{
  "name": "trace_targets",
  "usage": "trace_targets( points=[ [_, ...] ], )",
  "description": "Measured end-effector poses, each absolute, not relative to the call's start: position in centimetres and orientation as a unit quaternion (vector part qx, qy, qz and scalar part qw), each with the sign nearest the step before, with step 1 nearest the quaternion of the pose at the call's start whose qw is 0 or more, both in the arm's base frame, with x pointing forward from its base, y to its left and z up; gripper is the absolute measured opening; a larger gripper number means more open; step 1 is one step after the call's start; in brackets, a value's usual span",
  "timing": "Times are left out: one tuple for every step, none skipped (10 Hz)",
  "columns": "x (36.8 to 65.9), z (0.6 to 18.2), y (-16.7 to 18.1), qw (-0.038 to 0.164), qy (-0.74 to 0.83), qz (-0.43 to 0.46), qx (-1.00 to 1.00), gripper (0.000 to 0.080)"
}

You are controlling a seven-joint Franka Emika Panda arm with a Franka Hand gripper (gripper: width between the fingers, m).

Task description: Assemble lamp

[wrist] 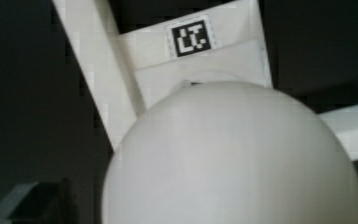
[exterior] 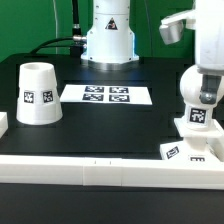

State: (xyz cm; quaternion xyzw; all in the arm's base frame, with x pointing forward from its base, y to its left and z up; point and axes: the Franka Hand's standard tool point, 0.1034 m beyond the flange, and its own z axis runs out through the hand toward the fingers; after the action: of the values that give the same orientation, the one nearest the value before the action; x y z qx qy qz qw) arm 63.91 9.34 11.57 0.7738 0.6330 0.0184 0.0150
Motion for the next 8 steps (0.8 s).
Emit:
trace_targets(
  points=[
    [63.91, 11.57, 9.3, 0.018, 0.656, 0.016, 0.754, 0.0699],
    [63.94, 11.58, 9.19, 0.021, 0.681, 0.015, 0.732, 0.0699],
    [63.96, 11.58, 9.04, 0.022, 0.699, 0.014, 0.715, 0.0699],
    [63.95, 11.55, 8.97, 0.022, 0.7, 0.013, 0.714, 0.0685],
    [63.94, 11.54, 8.96, 0.022, 0.698, 0.013, 0.716, 0.0685],
    [63.94, 11.54, 8.93, 0.022, 0.698, 0.013, 0.716, 0.0577],
    [63.94, 11.53, 8.92, 0.022, 0.693, 0.013, 0.72, 0.0577],
    [63.94, 11.53, 8.9, 0.021, 0.687, 0.013, 0.726, 0.0577]
  ],
)
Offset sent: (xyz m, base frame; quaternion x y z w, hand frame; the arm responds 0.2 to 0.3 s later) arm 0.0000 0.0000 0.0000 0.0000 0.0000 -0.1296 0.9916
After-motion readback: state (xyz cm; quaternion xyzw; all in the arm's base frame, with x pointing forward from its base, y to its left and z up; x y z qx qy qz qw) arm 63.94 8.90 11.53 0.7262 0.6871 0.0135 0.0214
